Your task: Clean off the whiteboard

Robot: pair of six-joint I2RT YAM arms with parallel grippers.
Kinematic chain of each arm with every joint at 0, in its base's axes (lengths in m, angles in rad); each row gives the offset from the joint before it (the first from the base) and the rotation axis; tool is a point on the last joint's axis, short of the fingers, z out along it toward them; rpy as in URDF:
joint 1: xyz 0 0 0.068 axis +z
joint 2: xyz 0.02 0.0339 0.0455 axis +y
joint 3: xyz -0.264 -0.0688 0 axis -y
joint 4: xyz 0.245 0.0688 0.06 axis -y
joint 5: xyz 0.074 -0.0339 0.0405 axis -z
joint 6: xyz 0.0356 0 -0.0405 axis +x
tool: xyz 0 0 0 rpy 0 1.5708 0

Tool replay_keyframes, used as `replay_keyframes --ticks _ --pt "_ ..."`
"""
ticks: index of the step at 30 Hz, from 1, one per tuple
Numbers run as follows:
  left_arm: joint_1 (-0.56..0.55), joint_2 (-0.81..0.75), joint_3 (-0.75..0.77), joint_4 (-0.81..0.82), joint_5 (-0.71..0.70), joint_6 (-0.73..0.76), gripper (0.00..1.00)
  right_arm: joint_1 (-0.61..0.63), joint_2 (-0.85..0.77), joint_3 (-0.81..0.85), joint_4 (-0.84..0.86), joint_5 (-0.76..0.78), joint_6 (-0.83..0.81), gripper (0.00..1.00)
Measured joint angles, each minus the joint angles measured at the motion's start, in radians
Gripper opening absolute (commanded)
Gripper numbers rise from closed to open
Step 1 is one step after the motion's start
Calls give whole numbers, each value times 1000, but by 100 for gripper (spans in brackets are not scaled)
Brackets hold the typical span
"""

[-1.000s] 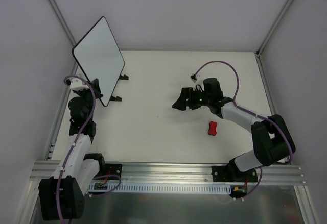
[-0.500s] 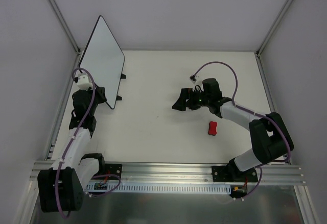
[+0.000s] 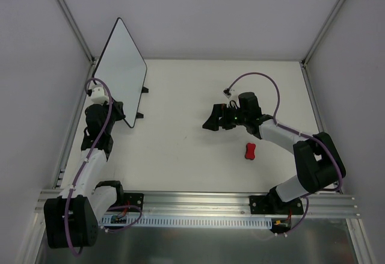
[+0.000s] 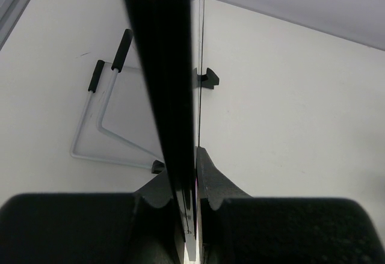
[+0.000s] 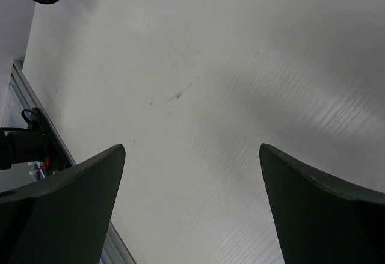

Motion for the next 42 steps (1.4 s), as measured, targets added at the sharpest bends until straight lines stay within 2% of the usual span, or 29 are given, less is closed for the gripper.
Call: replay_keyframes --ticks 24,38,39,40,42 --pt "-6 50 29 -34 -109 -62 13 -16 3 0 4 -5 -3 99" --pt "-3 78 27 -122 -191 -108 34 -27 21 0 13 -23 -2 99" --pt "-1 84 26 -128 -198 -115 37 -27 22 0 13 -24 -1 99" --pt "2 89 27 -132 -202 -116 46 -28 23 0 16 -26 0 99" --pt "3 97 26 -174 -212 -100 49 -30 26 0 19 -27 0 99"
